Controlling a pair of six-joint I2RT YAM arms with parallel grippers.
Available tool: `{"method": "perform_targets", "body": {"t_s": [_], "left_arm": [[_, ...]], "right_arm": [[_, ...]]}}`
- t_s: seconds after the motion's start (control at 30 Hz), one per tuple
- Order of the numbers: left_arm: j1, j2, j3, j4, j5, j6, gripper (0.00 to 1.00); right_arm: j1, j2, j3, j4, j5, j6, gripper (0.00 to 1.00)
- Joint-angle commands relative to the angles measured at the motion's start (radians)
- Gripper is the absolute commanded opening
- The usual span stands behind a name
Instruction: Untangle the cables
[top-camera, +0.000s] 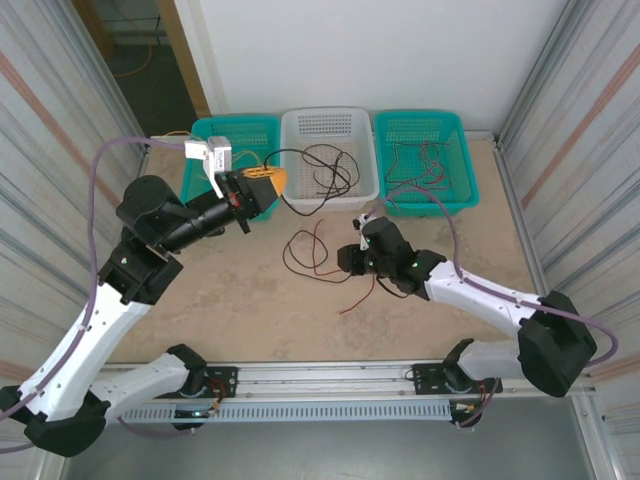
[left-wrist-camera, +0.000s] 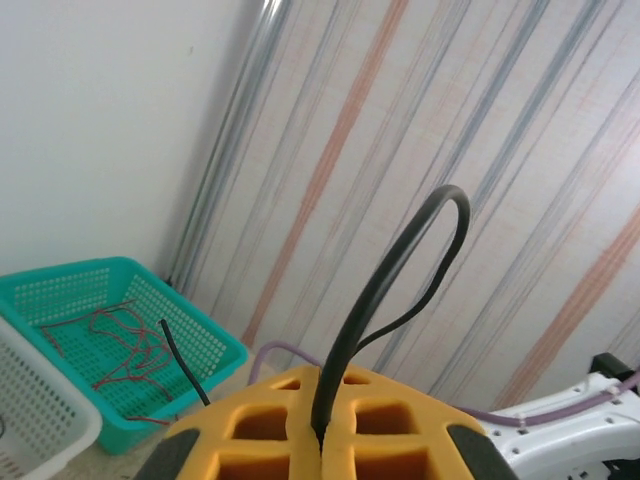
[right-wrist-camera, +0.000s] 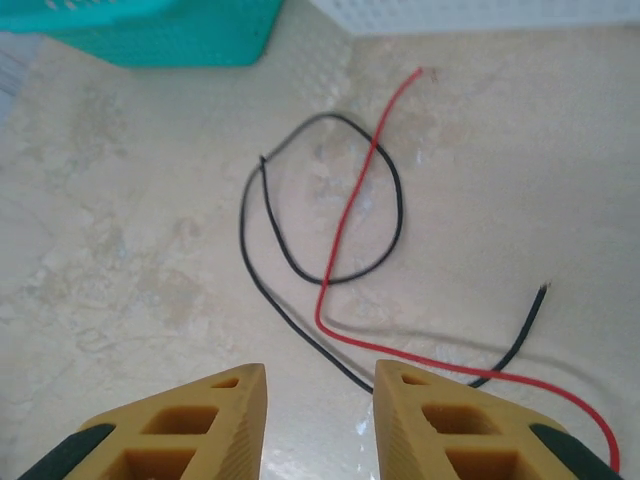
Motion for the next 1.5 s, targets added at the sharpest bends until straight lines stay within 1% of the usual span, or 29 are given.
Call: {"method": "perform_targets", "body": {"t_s": [0.0,0.1,0.27,0.43,0.7,0.8,0.9,1.0,1.07,1.17,1.2,1.3,1.4,1.47], "left_arm": [[0.021,-0.004,0.033,-0.063,-0.078,0.013,0.00],[0.047,-0.004,0.020,-0.068,-0.080,-0.007,0.00],[0.074,0.021,0.036,-0.095,-0.080,-0.012,0.00],[0.085,0.095,0.102,-0.110,-0.063,-0.009,0.00],[0.085,0.172,0.137,-0.095,-0.020,-0.019,0.00],[0.085,0.180,0.139,-0.084,-0.019,-0.028,0.00],[0.086,0.196,0.151,-0.083,-0.002,-0.031,0.00],[0.085,0.216,0.158,-0.072,0.018,-0.047,0.00],[0.085,0.227,0.162,-0.069,0.026,-0.055,0.00],[0.085,0.242,0.187,-0.083,0.034,-0.051,0.00],[0.086,0.250,0.202,-0.094,0.032,-0.045,0.00],[0.089,0.266,0.238,-0.117,0.023,-0.029,0.00],[0.098,0.280,0.267,-0.133,0.018,-0.021,0.00],[0.109,0.290,0.283,-0.141,0.017,-0.020,0.00]], "right_arm": [[0.005,-0.080,0.084,-0.059,0.048,-0.030,0.37],[0.008,-0.119,0.143,-0.098,0.054,-0.059,0.40],[0.022,-0.177,0.236,-0.138,0.101,-0.119,0.51],[0.023,-0.180,0.297,-0.162,0.100,-0.128,0.55],[0.024,-0.196,0.320,-0.092,0.059,-0.102,0.65],[0.021,-0.175,0.343,-0.048,0.035,-0.098,0.70],[0.012,-0.127,0.387,-0.017,0.031,-0.101,0.71],[-0.018,-0.056,0.443,-0.012,0.069,-0.095,0.72],[-0.048,-0.006,0.471,-0.001,0.059,-0.086,0.72],[-0.090,0.068,0.494,-0.011,0.088,-0.082,0.70],[-0.108,0.088,0.493,-0.022,0.106,-0.075,0.69],[-0.173,0.119,0.467,-0.045,0.101,-0.035,0.66],[-0.220,0.114,0.413,-0.043,0.120,-0.018,0.65],[-0.275,0.112,0.378,-0.047,0.078,0.015,0.65]]}}
